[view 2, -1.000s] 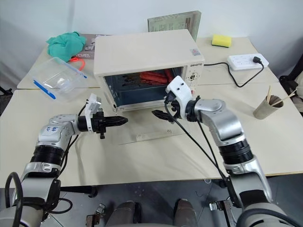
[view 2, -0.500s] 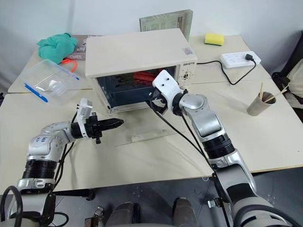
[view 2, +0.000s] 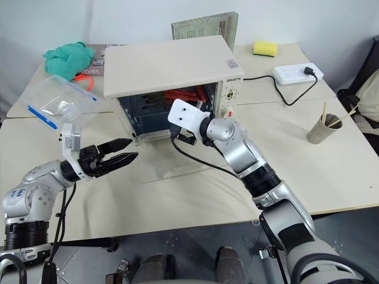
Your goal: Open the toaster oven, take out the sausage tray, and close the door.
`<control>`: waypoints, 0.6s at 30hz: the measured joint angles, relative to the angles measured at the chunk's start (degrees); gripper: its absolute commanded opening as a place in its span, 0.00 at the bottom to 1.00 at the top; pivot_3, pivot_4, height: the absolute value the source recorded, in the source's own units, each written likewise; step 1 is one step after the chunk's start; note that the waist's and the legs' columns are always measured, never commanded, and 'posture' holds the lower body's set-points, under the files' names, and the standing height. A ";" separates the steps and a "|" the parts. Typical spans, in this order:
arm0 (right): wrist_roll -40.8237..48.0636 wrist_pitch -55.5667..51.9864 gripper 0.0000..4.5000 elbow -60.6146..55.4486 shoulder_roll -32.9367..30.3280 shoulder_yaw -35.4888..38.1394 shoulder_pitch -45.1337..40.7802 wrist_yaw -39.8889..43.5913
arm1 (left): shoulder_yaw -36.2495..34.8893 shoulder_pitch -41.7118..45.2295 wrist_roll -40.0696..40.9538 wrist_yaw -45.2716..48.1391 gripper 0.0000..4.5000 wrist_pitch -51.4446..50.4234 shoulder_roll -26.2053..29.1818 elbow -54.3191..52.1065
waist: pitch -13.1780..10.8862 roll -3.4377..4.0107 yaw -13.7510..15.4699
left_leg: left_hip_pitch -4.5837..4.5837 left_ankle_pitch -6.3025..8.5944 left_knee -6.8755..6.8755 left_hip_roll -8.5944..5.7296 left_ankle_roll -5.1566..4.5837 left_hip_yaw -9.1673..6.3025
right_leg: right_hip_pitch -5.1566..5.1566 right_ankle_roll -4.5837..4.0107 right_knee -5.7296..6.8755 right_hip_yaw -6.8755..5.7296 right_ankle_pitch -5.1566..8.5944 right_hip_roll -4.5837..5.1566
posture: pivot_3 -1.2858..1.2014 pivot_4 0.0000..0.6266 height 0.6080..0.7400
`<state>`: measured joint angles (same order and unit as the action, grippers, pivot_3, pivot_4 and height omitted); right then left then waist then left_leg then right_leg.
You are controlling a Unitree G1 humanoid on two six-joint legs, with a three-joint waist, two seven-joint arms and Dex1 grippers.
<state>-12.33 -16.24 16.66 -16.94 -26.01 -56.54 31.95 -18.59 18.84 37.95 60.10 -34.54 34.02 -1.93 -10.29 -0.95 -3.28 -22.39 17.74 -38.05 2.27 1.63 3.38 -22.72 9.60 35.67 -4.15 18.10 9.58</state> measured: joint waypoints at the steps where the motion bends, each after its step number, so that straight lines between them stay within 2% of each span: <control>1: -1.08 1.40 1.00 1.52 0.38 -0.64 -0.85 -0.45 | -0.20 -0.44 0.28 0.06 0.99 0.05 0.24 -0.29 | 0.00 0.00 -0.05 | 0.00 0.00 0.00 0.00 0.01 0.00 | 0.00 0.00 0.00 0.00 0.00 0.00 | 0.52 0.24 1.00; 8: -9.49 11.95 1.00 13.10 4.00 -3.80 -5.56 -5.11 | -1.18 -3.40 3.10 0.24 0.99 -0.97 1.04 -1.98 | 0.00 0.00 -0.36 | 0.01 0.01 0.02 0.02 0.02 0.00 | 0.00 -0.01 0.00 0.00 0.00 0.00 | 0.52 0.24 1.00; 18: -19.68 21.33 1.00 24.70 6.64 -7.52 -9.41 -12.68 | -2.42 -6.00 3.18 -3.13 0.99 2.74 0.55 -2.58 | 0.00 0.01 -0.97 | 0.01 0.02 0.02 0.04 0.04 -0.02 | 0.00 -0.01 0.01 -0.02 0.00 0.00 | 0.52 0.24 1.00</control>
<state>-32.01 5.09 41.36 -10.30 -33.54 -65.96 19.27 -21.01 12.84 41.13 56.97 -31.80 34.57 -4.51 -10.29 -0.94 -4.25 -22.38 17.76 -38.03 2.30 1.67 3.36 -22.72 9.59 35.68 -4.17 18.10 9.57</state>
